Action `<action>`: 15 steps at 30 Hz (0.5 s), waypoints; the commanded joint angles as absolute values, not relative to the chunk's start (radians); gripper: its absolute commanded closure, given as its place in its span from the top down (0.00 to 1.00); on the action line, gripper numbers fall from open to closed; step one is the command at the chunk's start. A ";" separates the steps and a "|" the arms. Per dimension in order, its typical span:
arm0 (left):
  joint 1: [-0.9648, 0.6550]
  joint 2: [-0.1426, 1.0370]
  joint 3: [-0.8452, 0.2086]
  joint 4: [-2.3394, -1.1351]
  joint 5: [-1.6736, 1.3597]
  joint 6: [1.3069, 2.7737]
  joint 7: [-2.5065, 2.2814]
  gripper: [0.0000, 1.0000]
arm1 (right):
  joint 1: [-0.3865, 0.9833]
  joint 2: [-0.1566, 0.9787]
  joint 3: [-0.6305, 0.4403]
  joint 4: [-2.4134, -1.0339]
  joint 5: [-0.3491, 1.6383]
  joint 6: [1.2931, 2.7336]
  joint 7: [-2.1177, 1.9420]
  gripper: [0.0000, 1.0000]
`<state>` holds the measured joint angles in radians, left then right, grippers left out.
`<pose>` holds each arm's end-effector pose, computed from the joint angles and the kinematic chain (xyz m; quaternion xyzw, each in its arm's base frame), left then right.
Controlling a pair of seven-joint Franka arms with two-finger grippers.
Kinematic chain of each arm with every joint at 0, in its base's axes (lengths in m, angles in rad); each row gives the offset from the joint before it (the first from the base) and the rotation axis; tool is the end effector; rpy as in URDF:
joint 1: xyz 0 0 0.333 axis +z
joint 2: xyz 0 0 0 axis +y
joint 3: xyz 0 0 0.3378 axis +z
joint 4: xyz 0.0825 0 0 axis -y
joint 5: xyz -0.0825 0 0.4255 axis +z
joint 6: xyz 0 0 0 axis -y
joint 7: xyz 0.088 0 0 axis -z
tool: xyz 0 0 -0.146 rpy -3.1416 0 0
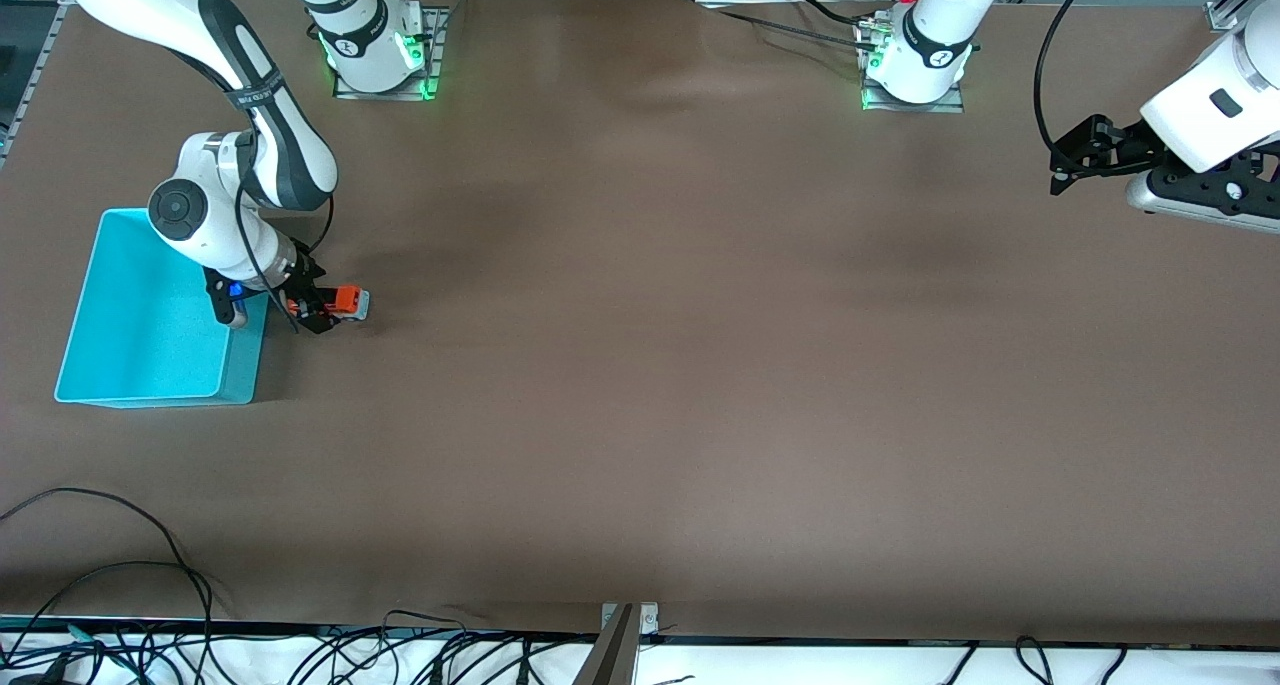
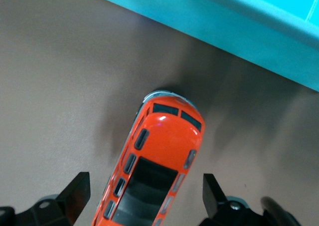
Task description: Wind up bus and store in blue box
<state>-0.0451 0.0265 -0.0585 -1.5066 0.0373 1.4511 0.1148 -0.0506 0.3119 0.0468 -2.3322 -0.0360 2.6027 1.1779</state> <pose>0.5867 -0.0547 0.6144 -0.9932 0.1074 0.0411 0.0176 0.5397 -0.0006 0.1453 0.8384 -0.5447 -0.0161 0.0127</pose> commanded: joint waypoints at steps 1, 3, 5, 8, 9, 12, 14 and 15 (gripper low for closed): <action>-0.038 0.028 -0.058 -1.499 0.031 1.437 0.104 1.00 | -0.058 0.316 0.041 -2.338 -0.064 2.625 1.204 0.95; -0.040 0.028 -0.058 -1.499 0.031 1.437 0.101 1.00 | -0.058 0.316 0.040 -2.338 -0.064 2.625 1.204 0.84; -0.037 0.028 -0.057 -1.499 0.029 1.436 0.098 1.00 | -0.058 0.316 0.040 -2.336 -0.064 2.625 1.203 0.72; -0.040 0.028 -0.058 -1.497 0.029 1.433 0.091 1.00 | -0.058 0.318 0.040 -2.336 -0.064 2.625 1.203 0.57; -0.040 0.028 -0.058 -1.499 0.029 1.430 0.087 1.00 | -0.058 0.318 0.040 -2.336 -0.064 2.625 1.203 0.54; -0.037 0.031 -0.054 -1.497 0.029 1.430 0.084 1.00 | -0.058 0.319 0.040 -2.336 -0.064 2.625 1.203 0.44; -0.035 0.031 -0.054 -1.494 0.031 1.430 0.074 1.00 | -0.057 0.322 0.040 -2.336 -0.066 2.626 1.203 0.30; -0.035 0.031 -0.054 -1.493 0.032 1.430 0.063 1.00 | -0.058 0.322 0.040 -2.336 -0.066 2.626 1.203 0.24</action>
<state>-0.0430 0.0266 -0.0537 -1.5070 0.0370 1.4457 0.0975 -0.0510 0.3169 0.0376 -2.3300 -0.0363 2.6089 1.1803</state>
